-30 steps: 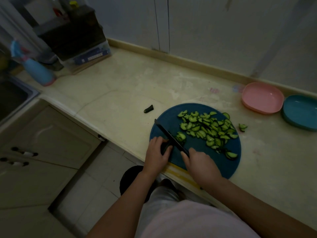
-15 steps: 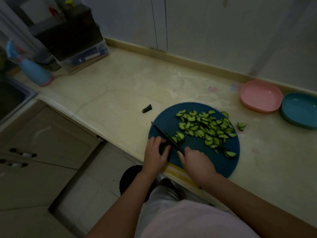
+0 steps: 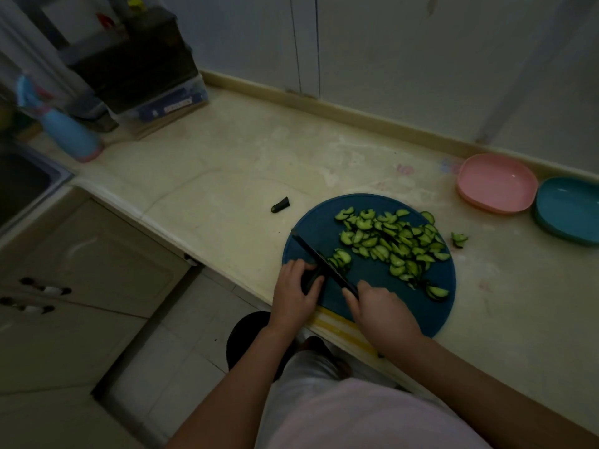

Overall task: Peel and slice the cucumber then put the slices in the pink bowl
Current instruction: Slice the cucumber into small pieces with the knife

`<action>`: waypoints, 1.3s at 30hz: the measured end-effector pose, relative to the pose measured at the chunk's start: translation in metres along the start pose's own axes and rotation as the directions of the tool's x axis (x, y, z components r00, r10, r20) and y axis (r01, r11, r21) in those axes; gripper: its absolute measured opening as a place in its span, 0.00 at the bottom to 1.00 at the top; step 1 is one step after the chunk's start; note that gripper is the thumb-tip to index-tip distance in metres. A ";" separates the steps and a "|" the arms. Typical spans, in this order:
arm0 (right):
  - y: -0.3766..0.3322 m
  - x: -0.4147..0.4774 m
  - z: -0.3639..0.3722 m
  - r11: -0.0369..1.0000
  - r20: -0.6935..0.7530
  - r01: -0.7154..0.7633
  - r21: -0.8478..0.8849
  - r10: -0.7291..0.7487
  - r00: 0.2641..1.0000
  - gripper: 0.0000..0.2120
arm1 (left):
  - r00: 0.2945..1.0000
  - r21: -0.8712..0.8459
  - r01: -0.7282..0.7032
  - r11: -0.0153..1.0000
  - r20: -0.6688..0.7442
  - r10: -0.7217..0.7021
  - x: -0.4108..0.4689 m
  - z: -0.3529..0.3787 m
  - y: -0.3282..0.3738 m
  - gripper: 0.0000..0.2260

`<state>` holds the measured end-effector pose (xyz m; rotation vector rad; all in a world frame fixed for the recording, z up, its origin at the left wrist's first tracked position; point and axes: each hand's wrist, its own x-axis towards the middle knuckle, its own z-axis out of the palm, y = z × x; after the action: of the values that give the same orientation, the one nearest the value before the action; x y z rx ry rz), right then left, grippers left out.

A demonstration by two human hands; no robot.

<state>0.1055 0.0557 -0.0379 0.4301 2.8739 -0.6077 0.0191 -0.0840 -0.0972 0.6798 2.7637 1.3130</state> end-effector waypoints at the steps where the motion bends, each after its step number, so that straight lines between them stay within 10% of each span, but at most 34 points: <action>1: 0.000 -0.001 -0.001 1.000 0.001 0.002 0.003 -0.002 1.000 0.16 | 1.000 -0.001 0.002 1.000 0.000 -0.002 0.000 0.000 0.000 0.08; 39: -0.004 -0.007 -0.006 1.000 0.030 -0.005 -0.015 0.005 1.000 0.16 | 0.999 -0.018 -0.032 0.999 -0.007 0.032 0.000 0.001 -0.001 0.09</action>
<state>0.1101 0.0531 -0.0297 0.4221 2.8456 -0.5868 0.0189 -0.0841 -0.0985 0.7227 2.7541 1.3470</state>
